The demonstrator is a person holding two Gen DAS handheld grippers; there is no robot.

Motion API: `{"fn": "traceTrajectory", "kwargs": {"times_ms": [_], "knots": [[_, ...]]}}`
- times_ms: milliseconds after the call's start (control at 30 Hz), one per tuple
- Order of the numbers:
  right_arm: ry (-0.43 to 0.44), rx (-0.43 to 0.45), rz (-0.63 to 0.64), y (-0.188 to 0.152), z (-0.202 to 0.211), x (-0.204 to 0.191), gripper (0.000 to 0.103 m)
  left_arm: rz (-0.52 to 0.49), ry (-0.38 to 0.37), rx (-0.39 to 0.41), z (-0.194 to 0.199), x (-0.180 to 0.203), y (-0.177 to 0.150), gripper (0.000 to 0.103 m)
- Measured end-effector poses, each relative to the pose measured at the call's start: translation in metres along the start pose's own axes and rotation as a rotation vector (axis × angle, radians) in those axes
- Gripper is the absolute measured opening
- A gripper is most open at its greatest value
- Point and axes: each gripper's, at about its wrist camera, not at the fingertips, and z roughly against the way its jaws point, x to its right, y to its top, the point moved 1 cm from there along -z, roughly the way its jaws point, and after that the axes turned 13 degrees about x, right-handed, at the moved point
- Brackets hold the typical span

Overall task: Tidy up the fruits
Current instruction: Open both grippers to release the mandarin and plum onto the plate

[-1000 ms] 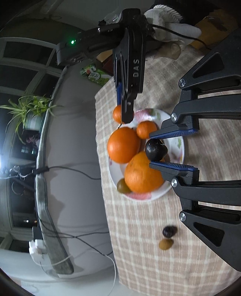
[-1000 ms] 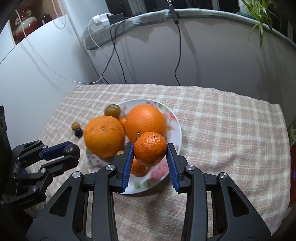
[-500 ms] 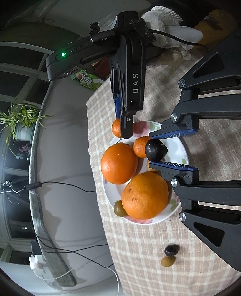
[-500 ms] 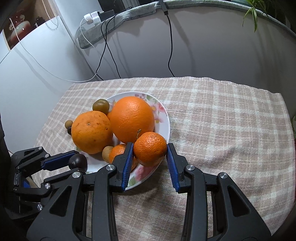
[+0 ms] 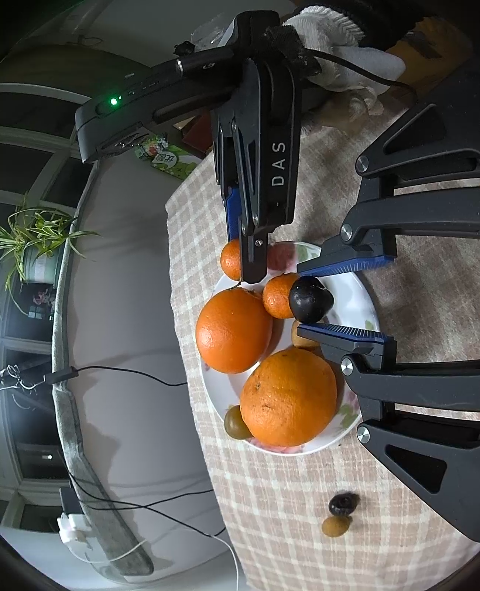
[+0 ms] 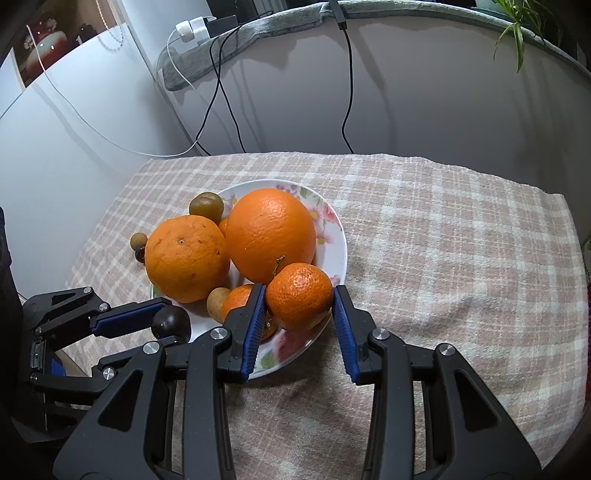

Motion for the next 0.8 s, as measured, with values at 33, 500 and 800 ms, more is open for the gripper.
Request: {"fn": "traceTrajectory", "kwargs": {"times_ms": [33, 500, 800], "knots": [[0.001, 0.001, 0.002, 0.000, 0.000, -0.001, 0.041, -0.001, 0.002, 0.000, -0.001, 0.000, 0.000, 0.029], [0.007, 0.050, 0.043, 0.006, 0.011, -0.013, 0.087, -0.009, 0.041, 0.011, 0.005, -0.002, -0.002, 0.071], [0.003, 0.055, 0.061, 0.008, 0.015, -0.019, 0.088, -0.010, 0.053, 0.022, 0.012, -0.004, -0.002, 0.076]]}}
